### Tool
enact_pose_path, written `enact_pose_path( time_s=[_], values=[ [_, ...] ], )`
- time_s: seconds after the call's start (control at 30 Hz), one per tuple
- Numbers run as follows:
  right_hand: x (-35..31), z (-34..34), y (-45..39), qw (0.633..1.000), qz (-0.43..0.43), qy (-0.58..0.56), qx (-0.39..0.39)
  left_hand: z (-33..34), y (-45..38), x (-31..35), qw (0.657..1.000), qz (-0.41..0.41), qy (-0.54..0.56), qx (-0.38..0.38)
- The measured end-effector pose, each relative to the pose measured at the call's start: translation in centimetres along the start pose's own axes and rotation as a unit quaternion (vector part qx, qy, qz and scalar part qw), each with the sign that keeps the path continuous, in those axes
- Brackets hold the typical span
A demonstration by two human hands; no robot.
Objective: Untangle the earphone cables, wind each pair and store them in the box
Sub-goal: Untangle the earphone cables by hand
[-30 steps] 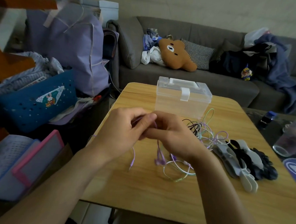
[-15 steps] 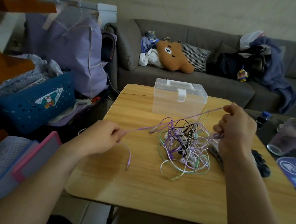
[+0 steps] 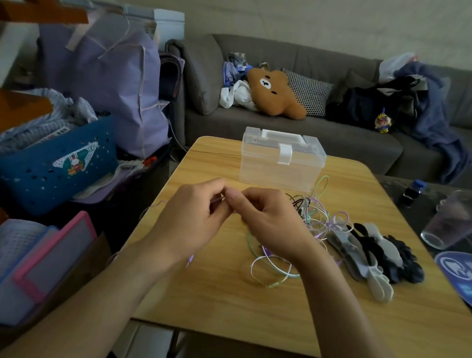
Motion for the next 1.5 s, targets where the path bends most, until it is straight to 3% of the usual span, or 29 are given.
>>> enact_pose_path(
  time_s=[0.1,0.17,0.23,0.3,0.33,0.4,0.5,0.57,0.63,0.67,0.73,0.77,0.83,0.93,1.03,1.17,1.27,1.33,1.4,1.43,1.5],
  values=[
    [0.2,-2.2,0.0,0.999,0.007,0.02,0.05,1.0,0.0,-0.6,0.999,-0.01,-0.012,-0.043],
    [0.2,-5.7,0.1,0.987,-0.001,0.015,0.16,1.3,0.1,-1.2,0.997,-0.031,-0.045,-0.058],
    [-0.1,-10.8,1.7,0.937,-0.029,0.022,0.347,1.2,0.1,-2.7,0.994,-0.062,-0.061,-0.067],
    [-0.2,-15.3,5.0,0.855,-0.067,-0.006,0.514,0.7,0.1,-4.2,0.991,-0.085,-0.079,-0.064],
    [-0.3,-16.9,6.5,0.821,-0.084,-0.015,0.564,0.4,0.1,-4.7,0.99,-0.09,-0.088,-0.059],
    [-0.1,-18.8,8.1,0.797,-0.084,0.005,0.598,-0.1,0.0,-5.3,0.989,-0.099,-0.097,-0.042],
    [-0.1,-18.2,8.1,0.811,-0.044,0.121,0.571,-0.5,0.0,-5.5,0.99,-0.112,-0.085,-0.014],
    [-2.1,-14.9,6.9,0.836,-0.133,0.172,0.503,-0.2,-0.1,-4.6,0.993,-0.109,-0.052,-0.013],
    [-3.5,-10.4,5.0,0.886,-0.213,0.163,0.378,0.6,-0.3,-3.1,0.995,-0.098,-0.016,-0.033],
    [-3.5,-7.7,3.8,0.921,-0.212,0.15,0.291,1.3,-0.3,-2.3,0.995,-0.091,0.008,-0.049],
    [-2.1,-2.4,2.1,0.976,-0.141,0.119,0.116,2.5,-0.3,-1.2,0.991,-0.083,0.074,-0.075],
    [-1.2,-0.6,1.8,0.986,-0.112,0.105,0.065,2.8,-0.3,-0.9,0.988,-0.082,0.099,-0.081],
    [-0.4,-0.8,1.5,0.988,-0.096,0.095,0.072,2.9,-0.3,-0.7,0.989,-0.078,0.094,-0.084],
    [0.2,-6.3,1.5,0.97,-0.062,0.075,0.222,2.8,-0.1,-1.0,0.99,-0.072,0.044,-0.11],
    [1.1,-13.1,4.5,0.906,-0.052,-0.004,0.42,2.8,0.3,-1.9,0.988,-0.078,0.014,-0.135],
    [2.4,-16.6,7.2,0.854,-0.02,0.08,0.513,3.3,0.7,-2.6,0.983,-0.088,0.024,-0.16],
    [-1.0,-12.9,5.6,0.881,-0.132,0.138,0.434,3.7,0.7,-2.1,0.982,-0.078,0.033,-0.17],
    [-2.6,-7.7,3.7,0.932,-0.187,0.141,0.275,3.9,0.5,-1.2,0.982,-0.063,0.042,-0.172],
    [-1.3,-2.1,2.1,0.982,-0.129,0.108,0.091,3.7,0.2,-0.6,0.983,-0.062,0.067,-0.157],
    [-0.2,-0.3,1.8,0.992,-0.087,0.081,0.036,3.5,0.1,-0.6,0.983,-0.069,0.077,-0.149],
    [0.9,0.4,1.4,0.997,-0.055,0.054,0.018,3.5,0.0,-1.0,0.983,-0.08,0.07,-0.15]
  ],
)
Point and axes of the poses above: each hand's wrist, its own y-axis away from the middle knuckle, its own z-axis out of the palm, x = y × z, the point moved 10 cm from there along -y, towards the middle knuckle, and after that the axes turned 15 degrees about -y, right-handed, at the moved point
